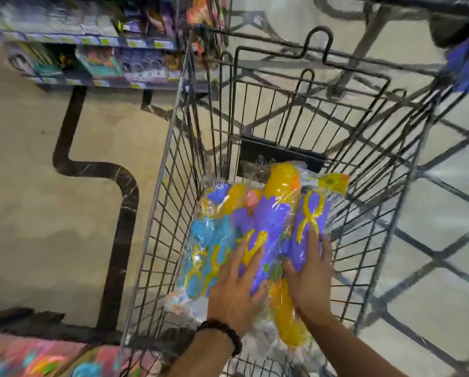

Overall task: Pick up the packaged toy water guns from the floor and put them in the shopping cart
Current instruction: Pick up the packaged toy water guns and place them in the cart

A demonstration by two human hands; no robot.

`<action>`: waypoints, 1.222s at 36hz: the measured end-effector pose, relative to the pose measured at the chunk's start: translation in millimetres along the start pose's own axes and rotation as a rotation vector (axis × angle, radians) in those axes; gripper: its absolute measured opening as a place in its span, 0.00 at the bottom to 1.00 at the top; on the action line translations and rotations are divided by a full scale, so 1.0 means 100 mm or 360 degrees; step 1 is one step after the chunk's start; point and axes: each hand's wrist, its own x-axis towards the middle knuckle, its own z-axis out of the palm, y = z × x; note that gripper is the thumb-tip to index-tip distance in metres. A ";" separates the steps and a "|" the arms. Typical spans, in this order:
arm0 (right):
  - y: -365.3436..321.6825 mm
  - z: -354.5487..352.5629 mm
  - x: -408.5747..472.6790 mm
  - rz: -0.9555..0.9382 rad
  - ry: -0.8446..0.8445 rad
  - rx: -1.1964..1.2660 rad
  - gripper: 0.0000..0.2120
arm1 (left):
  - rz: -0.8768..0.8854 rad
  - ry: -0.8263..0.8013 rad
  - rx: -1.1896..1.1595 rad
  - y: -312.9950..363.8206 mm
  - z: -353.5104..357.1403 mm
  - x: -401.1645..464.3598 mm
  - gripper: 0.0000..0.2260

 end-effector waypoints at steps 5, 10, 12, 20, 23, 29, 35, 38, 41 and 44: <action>0.13 0.12 0.04 -0.0028 -0.0008 -0.0005 0.41 | -0.0017 -0.0100 0.0196 0.01 0.29 0.06 0.33; 0.14 0.17 0.05 0.0009 -0.0009 -0.0026 0.40 | -0.0070 -0.0101 0.0279 -0.02 0.44 0.11 0.37; 0.18 0.19 0.06 0.0013 -0.0001 -0.0047 0.40 | -0.0056 -0.0118 0.0285 -0.01 0.48 0.10 0.35; 0.22 0.17 0.02 0.0053 -0.0053 -0.0093 0.41 | 0.0041 -0.0145 0.0315 -0.09 0.55 0.05 0.31; 0.18 0.13 0.04 0.0090 -0.0076 -0.0102 0.41 | 0.0045 -0.0206 0.0248 -0.07 0.48 0.04 0.32; 0.02 0.01 0.01 0.0047 -0.0121 -0.0094 0.37 | -0.0028 -0.0283 0.0037 -0.01 0.34 -0.01 0.31; -0.31 -0.23 -0.06 -0.0119 -0.0250 -0.0017 0.34 | -0.0008 -0.0185 -0.0096 0.07 0.03 -0.11 0.31; -0.55 -0.41 -0.10 -0.0214 -0.0263 -0.0079 0.36 | -0.0055 -0.0152 -0.0110 0.17 -0.26 -0.12 0.30; -0.86 -0.63 -0.14 -0.0265 -0.0316 -0.0120 0.33 | -0.0014 -0.0044 -0.0073 0.30 -0.59 -0.11 0.29; -1.19 -0.87 -0.17 -0.0328 -0.0363 -0.0155 0.32 | 0.0074 0.0106 -0.0043 0.46 -1.00 -0.10 0.31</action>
